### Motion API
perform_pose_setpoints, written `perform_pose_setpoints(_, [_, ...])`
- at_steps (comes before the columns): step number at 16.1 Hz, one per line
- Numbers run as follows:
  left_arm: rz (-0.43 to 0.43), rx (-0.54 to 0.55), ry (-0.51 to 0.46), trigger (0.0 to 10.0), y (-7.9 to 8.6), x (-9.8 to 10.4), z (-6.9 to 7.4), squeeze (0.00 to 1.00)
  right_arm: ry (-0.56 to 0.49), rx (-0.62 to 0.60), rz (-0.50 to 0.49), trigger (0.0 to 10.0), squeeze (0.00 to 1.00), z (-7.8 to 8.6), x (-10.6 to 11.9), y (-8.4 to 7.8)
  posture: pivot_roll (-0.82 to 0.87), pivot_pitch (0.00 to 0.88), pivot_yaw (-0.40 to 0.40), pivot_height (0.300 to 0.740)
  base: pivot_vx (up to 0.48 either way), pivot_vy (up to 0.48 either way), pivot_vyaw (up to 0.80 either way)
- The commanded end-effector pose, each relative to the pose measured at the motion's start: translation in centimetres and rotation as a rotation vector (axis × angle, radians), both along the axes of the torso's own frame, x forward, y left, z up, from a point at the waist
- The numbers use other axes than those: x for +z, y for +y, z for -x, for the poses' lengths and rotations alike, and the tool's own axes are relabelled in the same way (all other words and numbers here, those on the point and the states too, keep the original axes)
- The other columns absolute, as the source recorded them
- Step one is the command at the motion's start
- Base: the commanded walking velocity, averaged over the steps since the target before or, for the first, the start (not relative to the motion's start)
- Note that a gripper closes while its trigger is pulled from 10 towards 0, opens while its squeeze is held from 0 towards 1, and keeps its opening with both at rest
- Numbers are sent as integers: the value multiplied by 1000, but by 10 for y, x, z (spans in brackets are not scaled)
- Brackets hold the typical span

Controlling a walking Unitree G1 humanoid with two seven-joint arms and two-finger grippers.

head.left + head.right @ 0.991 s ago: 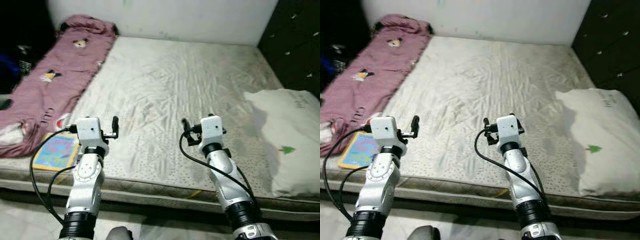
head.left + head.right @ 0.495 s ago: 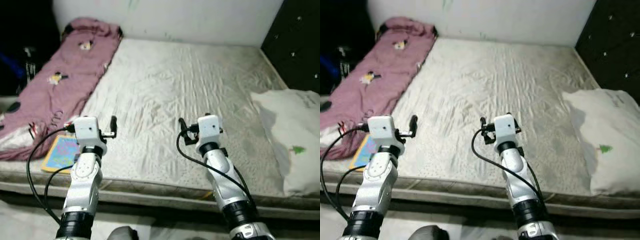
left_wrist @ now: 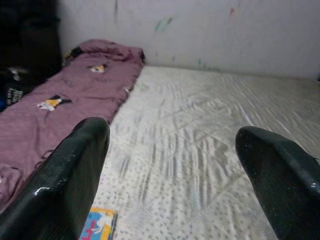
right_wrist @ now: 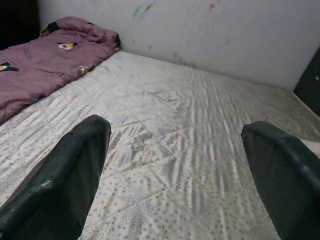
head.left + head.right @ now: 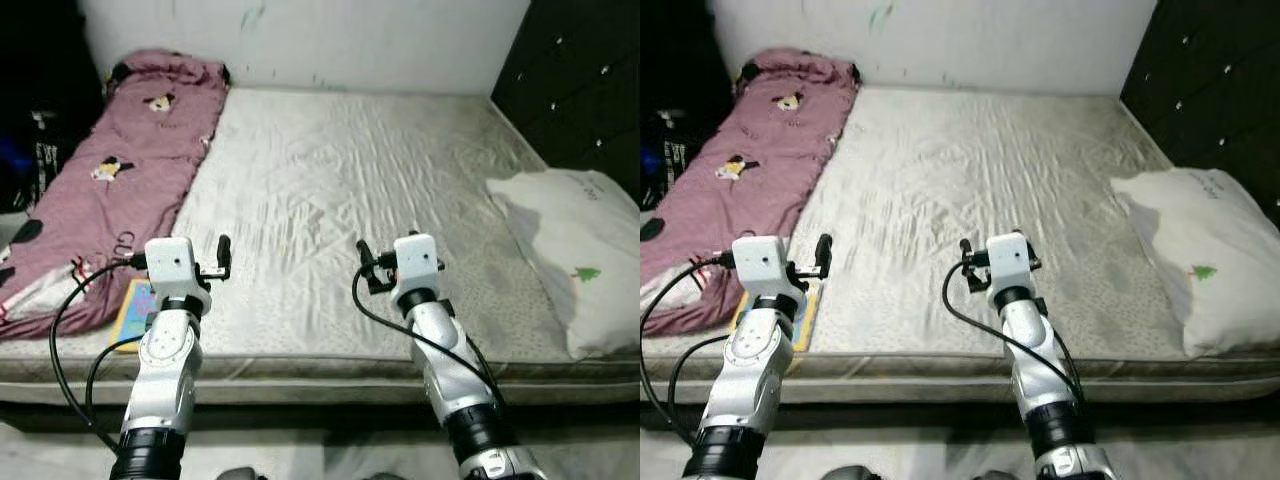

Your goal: Clean up the room

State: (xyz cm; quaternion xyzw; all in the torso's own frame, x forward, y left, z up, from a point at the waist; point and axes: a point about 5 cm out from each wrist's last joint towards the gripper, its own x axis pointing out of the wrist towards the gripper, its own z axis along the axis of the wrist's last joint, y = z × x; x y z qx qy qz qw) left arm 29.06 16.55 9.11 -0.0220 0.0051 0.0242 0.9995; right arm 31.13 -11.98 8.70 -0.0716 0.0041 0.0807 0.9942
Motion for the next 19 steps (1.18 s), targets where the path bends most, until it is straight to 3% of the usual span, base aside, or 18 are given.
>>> perform_pose_setpoints(1, [11, -27, -4, 10000, -8, 2, -2, 0, 16, -34, 10, 10000, 0, 1, -3, -11, 43, 0, -12, 740, 0, 480, 0])
perform_pose_setpoints(6, [13, -26, -14, 10000, -8, 3, -2, 0, 23, -33, 12, 10000, 0, 0, -4, -11, 42, 0, -12, 740, 0, 467, 0])
perform_pose_setpoints(15, [15, -68, -48, 10000, -11, 7, 0, 0, 30, -30, 14, 10000, 0, 0, -5, -10, 41, 0, -11, 740, 0, 0, 0])
perform_pose_setpoints(19, [17, -70, -47, 10000, -10, 6, 1, 0, 31, -30, 14, 10000, 0, 1, -6, -10, 40, 0, -11, 740, 259, 0, 0])
